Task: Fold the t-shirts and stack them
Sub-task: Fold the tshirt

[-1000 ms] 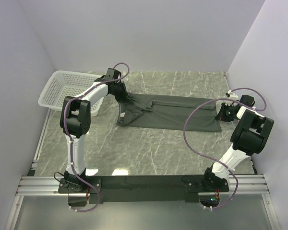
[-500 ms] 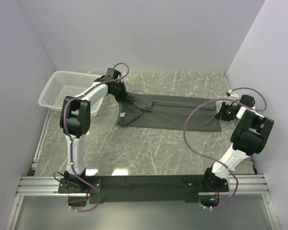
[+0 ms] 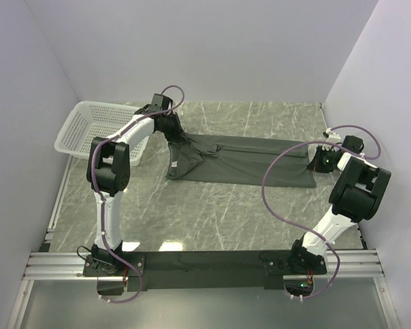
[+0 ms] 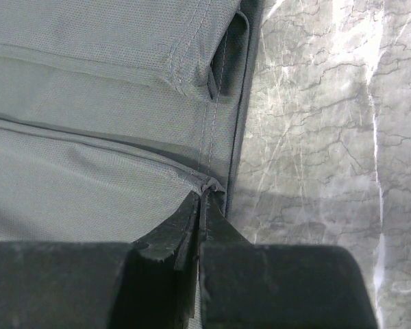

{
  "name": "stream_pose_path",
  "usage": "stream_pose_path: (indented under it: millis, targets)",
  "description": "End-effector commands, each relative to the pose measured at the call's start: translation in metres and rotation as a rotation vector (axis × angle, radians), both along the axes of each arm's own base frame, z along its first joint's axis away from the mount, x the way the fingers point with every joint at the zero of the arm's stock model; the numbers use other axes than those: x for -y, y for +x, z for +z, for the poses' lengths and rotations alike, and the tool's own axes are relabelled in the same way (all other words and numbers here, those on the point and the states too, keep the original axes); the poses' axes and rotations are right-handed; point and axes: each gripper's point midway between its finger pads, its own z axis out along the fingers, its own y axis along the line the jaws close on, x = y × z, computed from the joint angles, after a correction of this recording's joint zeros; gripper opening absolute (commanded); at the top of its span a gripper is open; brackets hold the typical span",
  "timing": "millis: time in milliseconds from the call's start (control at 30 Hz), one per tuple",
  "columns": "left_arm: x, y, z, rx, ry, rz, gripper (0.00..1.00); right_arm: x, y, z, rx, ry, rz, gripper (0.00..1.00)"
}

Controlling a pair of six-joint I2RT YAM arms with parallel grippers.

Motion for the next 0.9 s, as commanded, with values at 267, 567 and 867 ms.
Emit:
stream_pose_path:
  millis: [267,567,867]
  targets:
    - [0.007,0.028,0.03,0.096,-0.029,-0.017,0.43,0.007,0.009,0.034,0.082,-0.032,-0.013,0.34]
    - [0.001,0.02,0.098,0.303,-0.035,-0.062,0.49,-0.012,0.0,0.061,0.138,-0.037,0.084,0.42]
    - [-0.051,-0.083,0.112,0.506,0.097,-0.08,0.59,-0.094,-0.022,0.07,0.215,-0.062,0.536,0.43]
